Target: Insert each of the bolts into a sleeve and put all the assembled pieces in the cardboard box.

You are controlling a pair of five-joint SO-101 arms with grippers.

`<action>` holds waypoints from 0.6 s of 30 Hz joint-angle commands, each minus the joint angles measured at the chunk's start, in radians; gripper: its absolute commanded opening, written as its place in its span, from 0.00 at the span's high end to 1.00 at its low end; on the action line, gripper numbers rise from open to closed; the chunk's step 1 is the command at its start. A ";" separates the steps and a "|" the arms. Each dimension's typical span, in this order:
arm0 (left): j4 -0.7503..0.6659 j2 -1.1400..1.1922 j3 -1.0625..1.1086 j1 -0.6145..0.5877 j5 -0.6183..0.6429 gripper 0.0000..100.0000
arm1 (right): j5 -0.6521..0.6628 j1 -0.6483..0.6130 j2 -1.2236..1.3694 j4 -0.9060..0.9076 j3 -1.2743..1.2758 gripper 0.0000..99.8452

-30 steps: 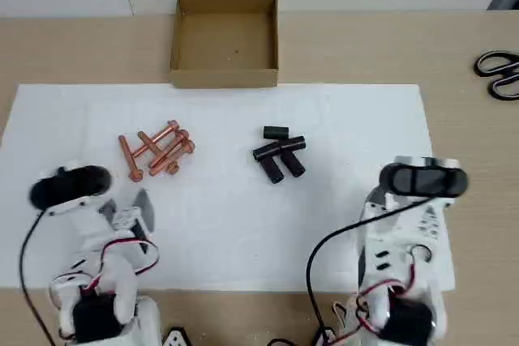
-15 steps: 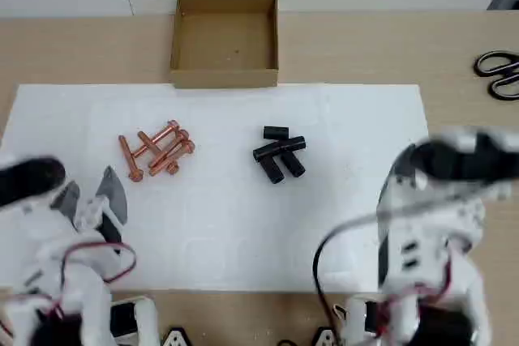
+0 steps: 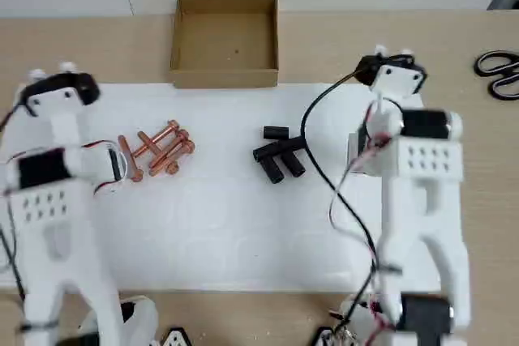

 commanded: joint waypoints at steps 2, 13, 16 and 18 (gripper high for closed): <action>0.005 0.115 -0.070 -0.009 -0.023 0.82 | 0.012 -0.047 0.113 -0.007 -0.048 0.81; 0.032 0.141 -0.119 -0.011 -0.025 0.82 | 0.014 -0.228 0.130 -0.177 -0.074 0.81; 0.032 0.146 -0.119 -0.011 -0.025 0.82 | 0.025 -0.239 0.137 -0.232 -0.072 0.81; 0.032 0.147 -0.117 -0.011 -0.025 0.82 | 0.075 -0.245 0.145 -0.272 -0.072 0.81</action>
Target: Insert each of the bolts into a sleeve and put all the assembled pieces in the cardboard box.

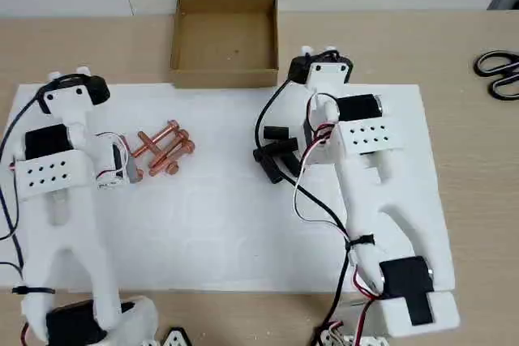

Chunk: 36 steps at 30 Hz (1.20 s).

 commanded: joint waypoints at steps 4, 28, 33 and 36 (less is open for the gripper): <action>0.008 0.000 -0.039 -0.003 -0.011 0.82 | 0.080 -0.059 0.056 -0.105 -0.041 0.81; 0.008 0.000 -0.039 -0.003 -0.011 0.82 | 0.075 -0.120 0.400 -0.090 -0.206 0.88; 0.008 0.000 -0.039 -0.003 -0.011 0.82 | 0.075 -0.120 0.401 -0.051 -0.206 0.88; 0.008 0.000 -0.039 -0.003 -0.011 0.82 | 0.075 -0.120 0.401 -0.041 -0.206 0.88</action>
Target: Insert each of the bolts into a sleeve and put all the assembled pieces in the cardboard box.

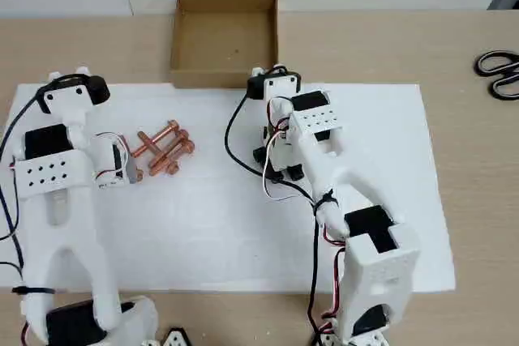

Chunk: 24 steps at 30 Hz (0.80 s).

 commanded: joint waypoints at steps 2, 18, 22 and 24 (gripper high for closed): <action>0.008 0.000 -0.039 -0.003 -0.011 0.82 | 0.008 -0.002 -0.002 0.016 -0.032 0.88; 0.020 0.000 -0.039 -0.003 -0.011 0.82 | 0.006 0.002 0.120 0.012 -0.071 0.89; 0.020 0.000 -0.041 -0.003 -0.011 0.82 | 0.006 0.002 0.119 0.013 -0.071 0.89; 0.021 0.000 -0.042 0.000 -0.011 0.82 | 0.008 0.002 0.117 0.027 -0.078 0.92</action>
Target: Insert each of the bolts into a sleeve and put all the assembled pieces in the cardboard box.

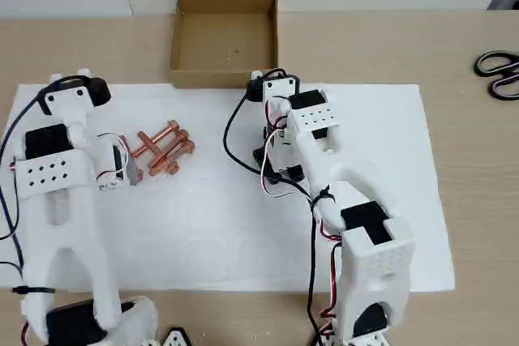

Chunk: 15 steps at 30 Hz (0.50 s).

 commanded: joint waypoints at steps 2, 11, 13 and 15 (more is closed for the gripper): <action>0.017 0.000 -0.044 0.003 -0.012 0.82 | 0.011 -0.002 0.019 0.041 -0.051 0.98; 0.138 0.003 -0.206 0.003 -0.123 0.82 | 0.012 -0.002 0.019 0.200 -0.221 0.99; 0.153 0.026 -0.246 0.008 -0.170 0.82 | 0.012 -0.002 0.019 0.214 -0.235 0.99; 0.173 0.092 -0.297 0.021 -0.218 0.82 | 0.014 -0.002 0.019 0.214 -0.235 0.99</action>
